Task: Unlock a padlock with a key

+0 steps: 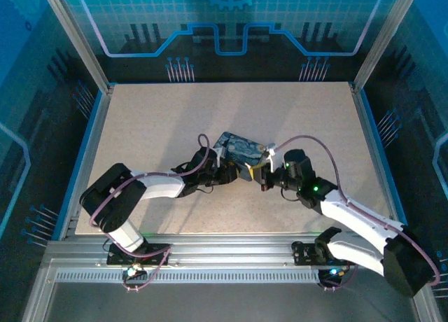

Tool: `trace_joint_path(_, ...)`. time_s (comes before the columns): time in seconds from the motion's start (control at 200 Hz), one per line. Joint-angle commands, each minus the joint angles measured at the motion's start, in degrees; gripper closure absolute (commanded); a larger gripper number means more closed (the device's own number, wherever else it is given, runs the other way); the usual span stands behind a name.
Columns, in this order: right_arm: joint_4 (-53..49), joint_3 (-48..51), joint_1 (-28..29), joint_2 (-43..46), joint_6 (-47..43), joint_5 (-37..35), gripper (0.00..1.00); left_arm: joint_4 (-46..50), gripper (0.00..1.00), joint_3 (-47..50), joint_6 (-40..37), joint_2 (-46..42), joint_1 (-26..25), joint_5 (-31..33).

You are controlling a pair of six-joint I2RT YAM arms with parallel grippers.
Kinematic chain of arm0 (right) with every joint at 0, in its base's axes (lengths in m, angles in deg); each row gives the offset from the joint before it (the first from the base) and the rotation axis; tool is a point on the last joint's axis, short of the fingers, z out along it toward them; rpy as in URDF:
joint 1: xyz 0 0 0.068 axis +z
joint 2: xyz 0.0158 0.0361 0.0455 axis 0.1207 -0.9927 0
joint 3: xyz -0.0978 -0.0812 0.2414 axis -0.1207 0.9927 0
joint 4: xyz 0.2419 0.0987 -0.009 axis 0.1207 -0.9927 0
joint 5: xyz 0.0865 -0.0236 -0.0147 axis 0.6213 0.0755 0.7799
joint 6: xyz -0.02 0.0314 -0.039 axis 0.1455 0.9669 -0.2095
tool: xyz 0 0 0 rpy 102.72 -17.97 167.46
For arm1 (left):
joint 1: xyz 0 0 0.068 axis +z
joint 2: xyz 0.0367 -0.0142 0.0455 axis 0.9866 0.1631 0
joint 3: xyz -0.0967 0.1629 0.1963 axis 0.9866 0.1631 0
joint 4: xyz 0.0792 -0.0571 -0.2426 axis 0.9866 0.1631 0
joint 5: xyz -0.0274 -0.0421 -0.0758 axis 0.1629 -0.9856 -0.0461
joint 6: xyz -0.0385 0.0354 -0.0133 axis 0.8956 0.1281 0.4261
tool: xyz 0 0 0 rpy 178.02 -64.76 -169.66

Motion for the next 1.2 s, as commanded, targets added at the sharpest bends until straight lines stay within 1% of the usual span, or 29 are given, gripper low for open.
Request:
trace_joint_path(0.0, -0.50, 4.06, 3.50, 2.69, -0.30, -5.62, 1.00, 2.04, 0.84, -1.36, 5.85, -3.47, -0.31, -2.70)
trace_joint_path(0.155, 5.56, 9.47, 8.05, 2.51, 2.16, -11.18, 1.00, 0.49, 0.84, -0.36, 9.84, -4.55, -0.34, -3.70)
trace_joint_path(0.32, 10.52, 10.78, 11.70, -2.42, 2.34, -15.25, 1.00, -2.74, 0.84, 1.77, 13.27, -5.41, -0.30, -3.76)
trace_joint_path(0.34, 12.58, 10.81, 11.88, -3.15, 2.36, -15.49, 1.00, -2.76, 0.84, 1.89, 13.38, -5.64, -0.31, -3.66)
trace_joint_path(0.5, 18.66, 10.42, 12.07, -8.66, 2.92, -15.91, 1.00, -2.11, 0.85, 2.81, 13.27, -7.03, -0.36, -2.63)
trace_joint_path(0.79, 22.93, 7.42, 12.12, -15.67, 1.85, -15.01, 1.00, -1.98, 0.85, 3.40, 13.64, -7.79, -0.32, -2.09)
trace_joint_path(1.195, 24.51, 6.08, 12.06, -17.18, 1.60, -15.50, 1.00, -1.95, 0.87, 3.84, 13.78, -8.32, -0.35, -1.65)
